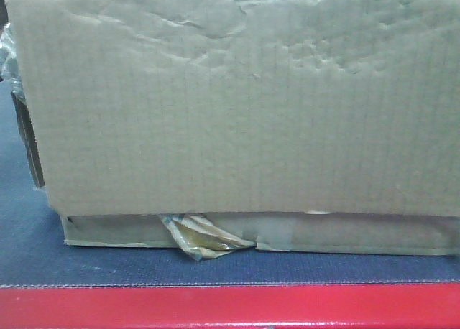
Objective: Stack two boxes on right shelf middle
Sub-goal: 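Close both grippers on the box side walls, then lift the cardboard box off the table with both grippers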
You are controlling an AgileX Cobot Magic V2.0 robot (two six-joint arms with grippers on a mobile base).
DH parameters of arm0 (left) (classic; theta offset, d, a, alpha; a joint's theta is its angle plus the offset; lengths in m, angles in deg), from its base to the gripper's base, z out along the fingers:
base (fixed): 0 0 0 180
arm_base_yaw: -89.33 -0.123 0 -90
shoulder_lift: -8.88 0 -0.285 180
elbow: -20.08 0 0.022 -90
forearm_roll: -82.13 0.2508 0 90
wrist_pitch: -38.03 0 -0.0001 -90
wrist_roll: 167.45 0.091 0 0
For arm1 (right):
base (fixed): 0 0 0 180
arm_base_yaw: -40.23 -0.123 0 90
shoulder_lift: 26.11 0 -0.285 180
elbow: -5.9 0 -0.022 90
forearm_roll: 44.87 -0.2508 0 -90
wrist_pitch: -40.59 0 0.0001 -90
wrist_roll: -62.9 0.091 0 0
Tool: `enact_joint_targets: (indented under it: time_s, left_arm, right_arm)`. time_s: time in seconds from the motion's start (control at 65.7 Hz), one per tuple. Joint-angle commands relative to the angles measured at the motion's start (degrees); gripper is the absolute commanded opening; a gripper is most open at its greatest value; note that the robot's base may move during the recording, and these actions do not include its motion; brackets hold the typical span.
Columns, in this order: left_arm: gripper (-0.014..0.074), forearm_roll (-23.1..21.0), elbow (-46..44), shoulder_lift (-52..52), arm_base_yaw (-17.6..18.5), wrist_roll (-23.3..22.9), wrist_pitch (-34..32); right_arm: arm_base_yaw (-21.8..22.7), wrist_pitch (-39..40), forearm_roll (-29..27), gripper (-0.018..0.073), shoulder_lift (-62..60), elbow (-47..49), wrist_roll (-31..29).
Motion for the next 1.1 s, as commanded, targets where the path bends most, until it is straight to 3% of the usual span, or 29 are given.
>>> enact_joint_targets:
  time_s: [0.0, 0.639, 0.746, 0.852, 0.989, 1.004, 1.08]
  left_arm:
    - [0.0337, -0.25, 0.05, 0.18, 0.36, -0.06, -0.21]
    - [0.0337, -0.25, 0.05, 0.18, 0.36, -0.06, -0.21]
    - [0.0325, -0.25, 0.05, 0.07, 0.36, -0.2, -0.21]
    - [0.0213, 0.45, 0.05, -0.74, 1.26, -0.21, -0.21]
    - [-0.0078, 1.36, -0.34, -1.28, 2.39, -0.62, -0.6]
    - [-0.0113, 1.36, -0.49, -1.28, 2.51, -0.62, -0.6]
    - [-0.0111, 1.9, -1.5, -1.28, 2.67, -2.29, -0.43]
  right_arm:
    - [-0.17, -0.01, -0.11, 0.0276, 0.5, -0.21, -0.1]
    - [-0.07, 0.13, -0.11, 0.0274, 0.5, -3.19, -0.47]
    - [-0.07, 0.27, -0.11, 0.02, 0.5, -3.19, -0.47]
    - [-0.07, 1.17, -0.11, 0.0064, 1.01, -3.19, -0.47]
    - [-0.07, 1.59, -0.11, -0.0172, 2.38, -3.19, -0.47]
    - [-0.07, 1.84, -0.11, -0.0167, 2.49, -3.19, -0.47]
    - [-0.07, 3.26, -0.11, -0.0153, 2.49, -3.19, 0.22]
